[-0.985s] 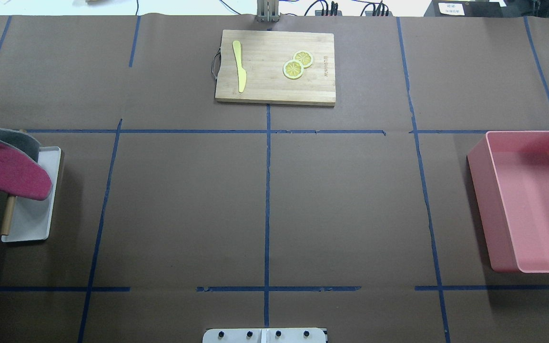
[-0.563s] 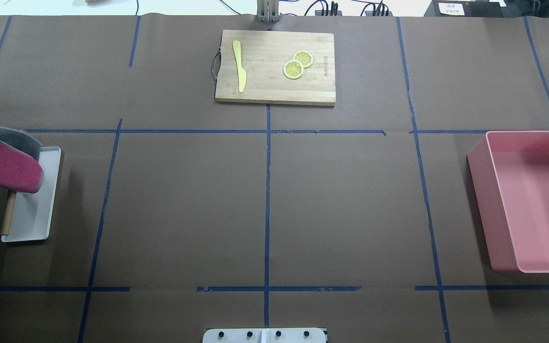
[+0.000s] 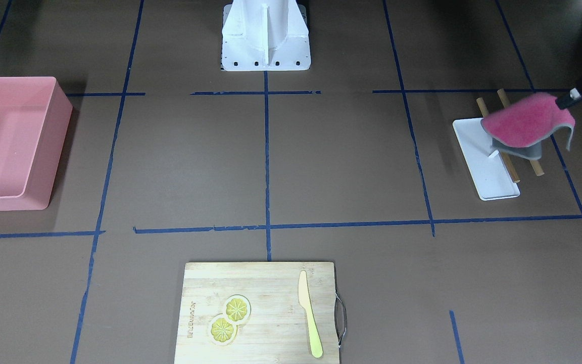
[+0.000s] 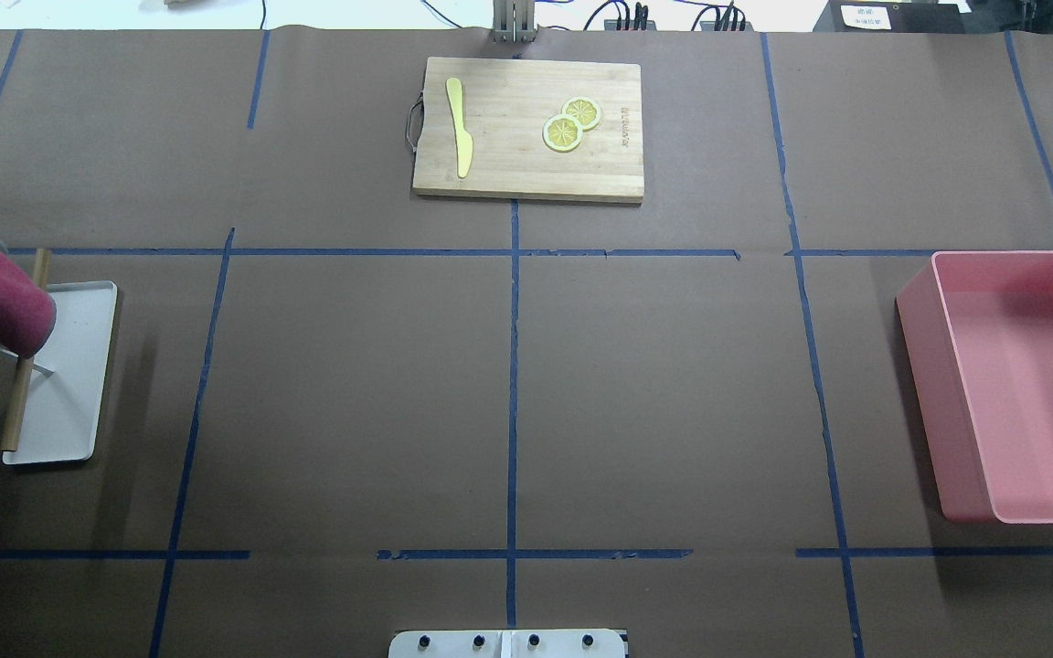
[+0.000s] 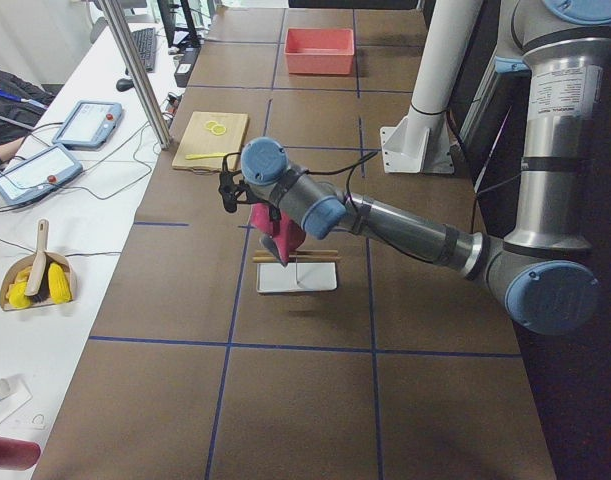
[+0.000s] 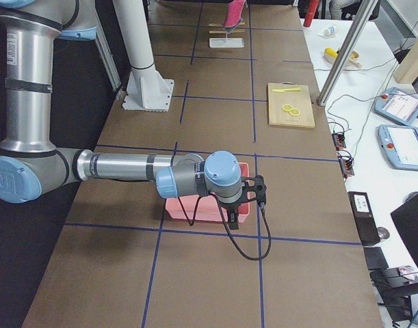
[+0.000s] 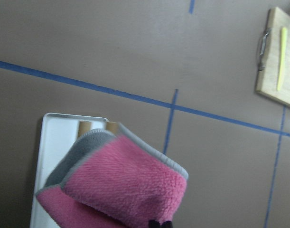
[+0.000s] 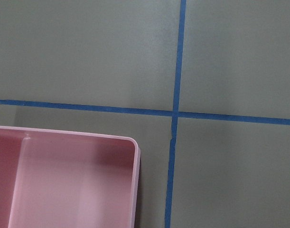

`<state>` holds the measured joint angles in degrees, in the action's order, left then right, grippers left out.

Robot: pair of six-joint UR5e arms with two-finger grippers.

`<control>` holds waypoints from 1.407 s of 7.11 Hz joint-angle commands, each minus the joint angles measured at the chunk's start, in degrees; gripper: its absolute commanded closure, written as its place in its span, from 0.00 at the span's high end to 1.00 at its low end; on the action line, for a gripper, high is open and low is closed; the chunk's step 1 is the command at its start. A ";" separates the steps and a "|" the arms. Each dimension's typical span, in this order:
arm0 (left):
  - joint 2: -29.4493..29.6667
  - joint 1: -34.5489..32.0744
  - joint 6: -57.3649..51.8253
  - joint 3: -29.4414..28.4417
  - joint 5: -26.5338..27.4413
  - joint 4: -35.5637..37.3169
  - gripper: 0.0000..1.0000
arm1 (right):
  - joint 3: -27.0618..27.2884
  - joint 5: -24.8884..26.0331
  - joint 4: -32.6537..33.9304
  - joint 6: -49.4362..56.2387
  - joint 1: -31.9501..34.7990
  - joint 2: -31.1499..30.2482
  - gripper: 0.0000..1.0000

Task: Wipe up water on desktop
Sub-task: 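Lift the pink cloth with the left gripper while the right arm approaches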

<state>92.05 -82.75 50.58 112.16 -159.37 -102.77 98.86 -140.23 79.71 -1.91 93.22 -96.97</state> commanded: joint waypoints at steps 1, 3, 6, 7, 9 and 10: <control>10.63 -0.66 1.61 8.85 0.54 21.66 0.00 | 2.29 -0.57 -1.30 -0.03 -1.72 0.29 1.00; 17.60 3.01 12.12 8.52 6.57 22.61 0.00 | 4.93 -0.75 -7.35 -7.70 -5.31 0.20 1.00; 20.45 11.63 26.11 7.90 11.52 16.76 0.00 | 6.09 0.13 -29.65 -41.22 -17.17 5.34 1.00; 21.40 15.31 33.89 7.38 15.89 10.81 0.00 | 7.56 1.17 -30.22 -49.78 -20.94 9.39 1.00; 26.14 26.19 53.66 5.01 29.66 -0.02 0.00 | 13.09 12.37 -30.23 -55.65 -31.38 10.66 1.00; 28.07 28.15 59.31 4.22 32.95 -1.98 0.00 | 14.77 16.18 -30.23 -55.66 -34.92 12.57 1.00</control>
<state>117.87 -58.32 101.72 117.36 -131.76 -101.06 111.25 -129.21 49.60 -56.25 63.17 -86.10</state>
